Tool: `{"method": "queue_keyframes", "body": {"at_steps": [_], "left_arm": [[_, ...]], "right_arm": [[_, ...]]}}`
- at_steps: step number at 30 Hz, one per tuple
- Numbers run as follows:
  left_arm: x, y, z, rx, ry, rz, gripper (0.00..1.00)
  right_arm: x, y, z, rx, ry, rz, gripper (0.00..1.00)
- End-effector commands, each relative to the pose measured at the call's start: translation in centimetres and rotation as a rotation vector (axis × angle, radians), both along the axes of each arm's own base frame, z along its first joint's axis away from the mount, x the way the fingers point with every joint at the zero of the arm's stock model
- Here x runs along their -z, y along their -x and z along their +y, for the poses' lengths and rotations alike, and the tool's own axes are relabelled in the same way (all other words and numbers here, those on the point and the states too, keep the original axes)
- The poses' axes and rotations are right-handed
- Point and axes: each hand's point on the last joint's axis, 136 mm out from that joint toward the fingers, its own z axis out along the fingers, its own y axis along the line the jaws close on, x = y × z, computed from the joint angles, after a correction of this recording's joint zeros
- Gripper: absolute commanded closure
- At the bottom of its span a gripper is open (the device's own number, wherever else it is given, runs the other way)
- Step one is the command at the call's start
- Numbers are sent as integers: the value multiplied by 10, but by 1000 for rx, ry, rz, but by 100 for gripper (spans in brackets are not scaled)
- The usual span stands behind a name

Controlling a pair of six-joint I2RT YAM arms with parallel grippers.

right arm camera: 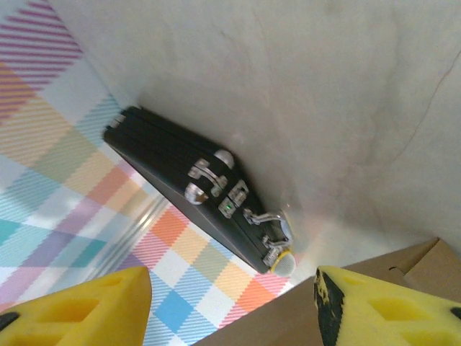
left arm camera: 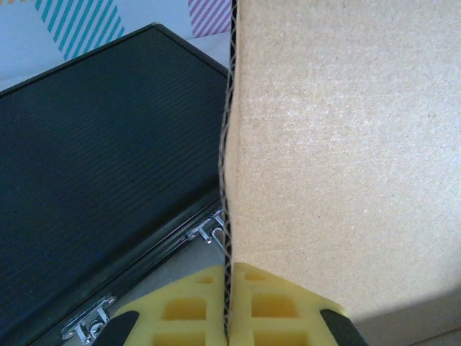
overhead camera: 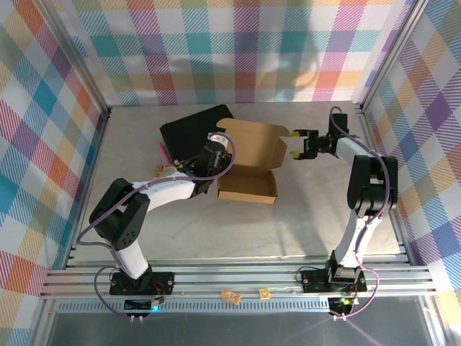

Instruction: Fold the paper box

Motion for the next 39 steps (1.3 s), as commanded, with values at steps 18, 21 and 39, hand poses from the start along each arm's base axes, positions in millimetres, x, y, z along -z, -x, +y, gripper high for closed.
{"method": "queue_keyframes", "body": {"at_steps": [18,21,39], "left_arm": [[-18,-8,-7,16,43,-40,100],[-17,-8,-7,18,43,-39,100],[-16,-9,-13,37,67,-55,100]], "right_arm": [[-31,43,52,19,-227,110,27],[-34,47,58,8,-238,127,25],[-38,63,92,-71,-315,219,26]]}}
